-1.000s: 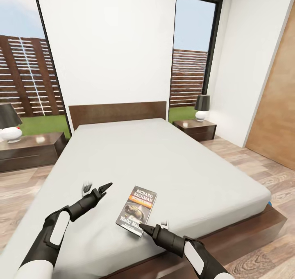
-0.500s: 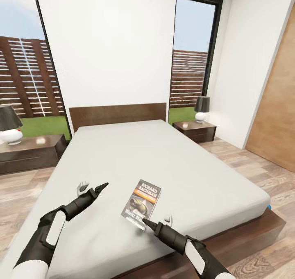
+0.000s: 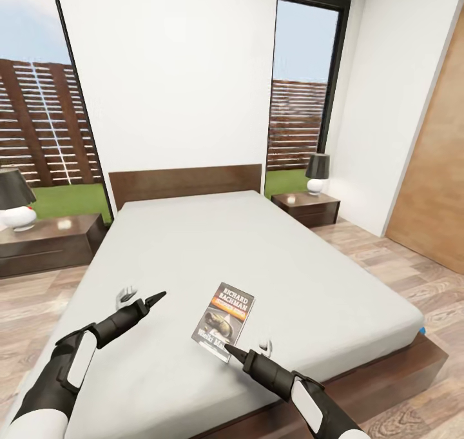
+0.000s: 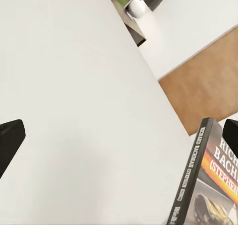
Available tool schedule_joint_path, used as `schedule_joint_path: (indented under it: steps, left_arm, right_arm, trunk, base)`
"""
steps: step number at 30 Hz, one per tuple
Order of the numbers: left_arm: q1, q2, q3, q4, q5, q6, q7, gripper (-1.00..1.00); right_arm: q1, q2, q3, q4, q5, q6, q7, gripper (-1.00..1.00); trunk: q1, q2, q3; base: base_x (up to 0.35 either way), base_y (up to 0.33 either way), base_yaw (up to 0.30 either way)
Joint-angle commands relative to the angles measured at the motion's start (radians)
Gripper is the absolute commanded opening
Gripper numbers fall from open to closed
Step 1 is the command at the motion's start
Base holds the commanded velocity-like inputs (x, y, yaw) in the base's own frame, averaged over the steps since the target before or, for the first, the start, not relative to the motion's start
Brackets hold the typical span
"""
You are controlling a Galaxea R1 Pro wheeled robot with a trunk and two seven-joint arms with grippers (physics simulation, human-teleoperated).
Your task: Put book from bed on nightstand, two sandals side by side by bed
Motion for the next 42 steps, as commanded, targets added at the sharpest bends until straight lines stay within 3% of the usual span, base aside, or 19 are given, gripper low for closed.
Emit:
schedule_joint_path:
  steps: [1, 17, 24, 42]
  left_arm:
    - [-0.001, 0.0, 0.001, 0.0, 0.004, 0.007, -0.001, 1.0]
    - [-0.001, 0.002, 0.0, -0.001, 0.001, 0.007, -0.003, 1.0]
    - [0.0, 0.001, -0.029, -0.001, 0.003, 0.007, -0.004, 1.0]
    - [0.0, 0.0, -0.034, 0.003, 0.001, 0.006, 0.0, 1.0]
  right_arm:
    - [0.0, -0.001, 0.003, 0.0, -0.01, 0.009, 0.0, -1.0]
    - [0.0, -0.001, 0.006, 0.0, -0.01, 0.009, 0.0, -1.0]
    - [0.0, -0.001, 0.006, 0.001, -0.011, 0.009, 0.0, -1.0]
    - [0.0, -0.001, 0.006, -0.003, -0.011, 0.008, 0.0, -1.0]
  trunk:
    - [-0.004, 0.007, 0.002]
    - [-0.065, 0.119, 0.052]
    - [-0.092, 0.168, 0.074]
    - [-0.161, 0.294, 0.131]
  base:
    - [0.0, 0.0, 0.0]
    - [0.0, 0.0, 0.0]
    - [0.0, 0.0, 0.0]
    - [0.0, 0.0, 0.0]
